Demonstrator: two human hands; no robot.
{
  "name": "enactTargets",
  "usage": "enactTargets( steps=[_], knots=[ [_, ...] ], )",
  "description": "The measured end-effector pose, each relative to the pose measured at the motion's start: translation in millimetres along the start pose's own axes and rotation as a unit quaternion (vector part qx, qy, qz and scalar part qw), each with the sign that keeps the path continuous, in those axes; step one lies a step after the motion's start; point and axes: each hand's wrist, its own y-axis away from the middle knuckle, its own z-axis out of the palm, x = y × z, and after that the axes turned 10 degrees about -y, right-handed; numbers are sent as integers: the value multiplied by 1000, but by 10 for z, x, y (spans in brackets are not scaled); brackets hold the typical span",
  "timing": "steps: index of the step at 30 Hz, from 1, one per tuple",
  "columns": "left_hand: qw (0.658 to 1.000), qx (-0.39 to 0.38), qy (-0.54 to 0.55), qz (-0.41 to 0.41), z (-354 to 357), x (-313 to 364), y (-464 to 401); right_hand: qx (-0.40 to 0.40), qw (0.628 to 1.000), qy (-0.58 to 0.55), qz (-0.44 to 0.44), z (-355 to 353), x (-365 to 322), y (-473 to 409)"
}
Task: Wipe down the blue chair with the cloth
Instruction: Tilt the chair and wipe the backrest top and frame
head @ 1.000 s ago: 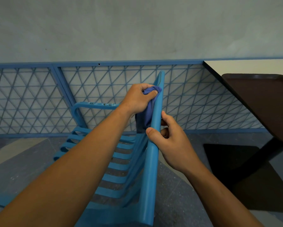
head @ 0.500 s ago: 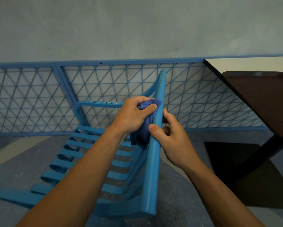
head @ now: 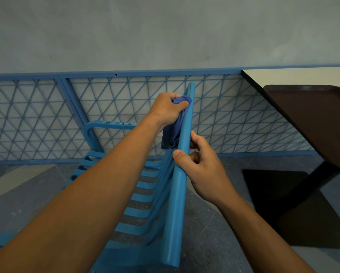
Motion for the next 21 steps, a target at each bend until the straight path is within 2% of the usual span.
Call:
enactTargets(
  steps=[6, 10, 21],
  knots=[
    [998, -32, 15, 45, -139, -114, 480, -2, 1000, -20, -2, 29, -3, 5],
    [997, -50, 39, 33, -191, -142, 636, 0, 999, -38, -3, 54, 20, 20],
    [998, -10, -57, 18, -34, 25, -115, -1, 1000, -27, -5, 2, 103, -38]
  ],
)
